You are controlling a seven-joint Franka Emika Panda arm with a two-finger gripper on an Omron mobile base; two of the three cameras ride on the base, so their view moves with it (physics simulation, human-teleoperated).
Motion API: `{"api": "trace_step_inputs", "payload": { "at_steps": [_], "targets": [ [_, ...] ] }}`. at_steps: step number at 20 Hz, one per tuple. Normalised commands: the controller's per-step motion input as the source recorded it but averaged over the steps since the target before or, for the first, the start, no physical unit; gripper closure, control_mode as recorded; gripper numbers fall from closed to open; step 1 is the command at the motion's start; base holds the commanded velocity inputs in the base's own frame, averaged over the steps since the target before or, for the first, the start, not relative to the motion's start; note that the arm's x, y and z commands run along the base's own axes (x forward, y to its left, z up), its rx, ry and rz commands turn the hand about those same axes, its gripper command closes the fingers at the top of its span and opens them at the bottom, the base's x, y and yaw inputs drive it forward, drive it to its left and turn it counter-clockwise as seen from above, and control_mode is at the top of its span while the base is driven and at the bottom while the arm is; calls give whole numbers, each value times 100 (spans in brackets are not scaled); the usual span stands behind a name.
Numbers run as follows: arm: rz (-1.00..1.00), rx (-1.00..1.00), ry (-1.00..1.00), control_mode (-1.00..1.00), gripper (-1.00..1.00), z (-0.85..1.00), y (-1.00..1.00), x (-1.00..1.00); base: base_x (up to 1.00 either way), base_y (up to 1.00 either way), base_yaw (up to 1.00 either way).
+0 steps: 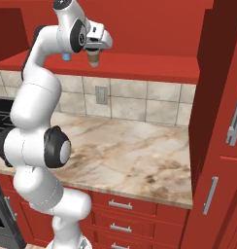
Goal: Sort all alcoholic drinks to one cabinet, and non-alcoholic drinks to the other.
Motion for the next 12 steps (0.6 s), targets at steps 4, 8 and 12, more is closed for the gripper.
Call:
{"api": "trace_step_inputs", "payload": {
  "at_steps": [4, 8, 12],
  "targets": [
    [0, 0, 0, -100, 100, -22, 0, 42, 0, 0, 0],
    [0, 0, 0, -100, 100, -16, 0, 42, 0, 0, 0],
    [0, 0, 0, -100, 100, -5, 0, 42, 0, 0, 0]
  ]
}}
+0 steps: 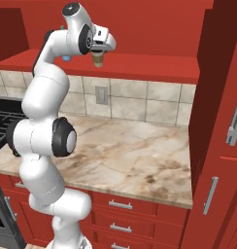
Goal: Sort all alcoholic drinks to one cabinet, and non-alcoholic drinks to the other.
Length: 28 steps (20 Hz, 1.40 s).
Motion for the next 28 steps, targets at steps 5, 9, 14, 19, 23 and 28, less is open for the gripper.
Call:
{"api": "trace_step_inputs", "payload": {
  "at_steps": [5, 9, 14, 19, 23, 28],
  "targets": [
    [0, 0, 0, -100, 100, 0, 0, 46, 0, 0, 0],
    [0, 0, 0, -100, 100, 0, 0, 47, 0, 0, 0],
    [0, 0, 0, -100, -100, -1, 0, 37, 0, 0, 0],
    [0, 0, 0, -100, -100, 0, 0, 32, 0, 0, 0],
    [0, 0, 0, -100, -100, 0, 0, 32, 0, 0, 0],
    [0, 0, 0, -100, -100, 0, 0, 29, 0, 0, 0]
  ]
}}
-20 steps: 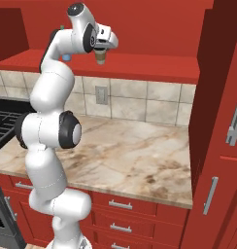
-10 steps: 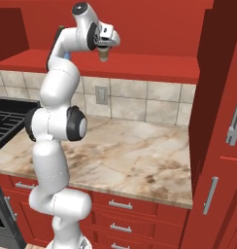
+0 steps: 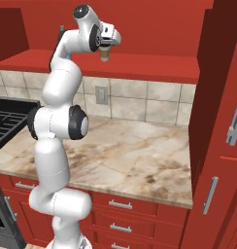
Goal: Sort all alcoholic drinks to one cabinet, and non-alcoholic drinks to the other.
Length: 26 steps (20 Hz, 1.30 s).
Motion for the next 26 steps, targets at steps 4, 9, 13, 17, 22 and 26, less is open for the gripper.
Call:
{"api": "trace_step_inputs", "payload": {
  "at_steps": [4, 9, 13, 17, 22, 26],
  "targets": [
    [0, 0, 0, -100, -100, 0, 0, 23, 0, 0, 0],
    [0, 0, 0, -100, -100, 0, 0, 23, 0, 0, 0],
    [0, 0, 0, -100, -100, 0, 0, 5, 0, 0, 0],
    [0, 0, 0, -100, -100, 0, 1, 9, 0, 0, 0],
    [0, 0, 0, -100, -100, 0, 0, 0, 0, 0, 0],
    [0, 0, -2, -100, -100, 0, 2, -9, 0, 0, 0]
  ]
}}
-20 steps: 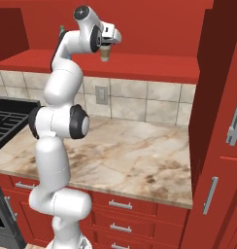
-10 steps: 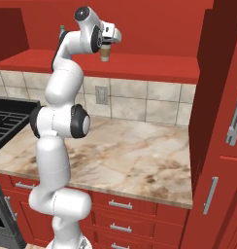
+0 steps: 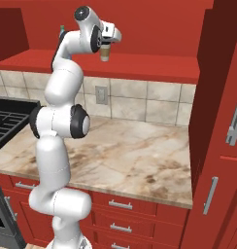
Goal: Sort all alcoholic drinks to one cabinet, and non-alcoholic drinks to the other.
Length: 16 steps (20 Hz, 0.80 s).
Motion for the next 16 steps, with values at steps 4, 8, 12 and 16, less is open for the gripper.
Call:
{"api": "trace_step_inputs", "payload": {
  "at_steps": [4, 8, 12, 16],
  "targets": [
    [0, 0, -7, -100, -100, 0, 9, -5, 0, 0, 0],
    [0, 0, -10, -100, -100, 0, 10, -1, 0, 0, 0],
    [0, 0, -10, -100, -100, 0, 6, -12, 0, 0, 0],
    [0, 0, -11, -100, -100, 0, 3, -21, 0, 0, 0]
  ]
}}
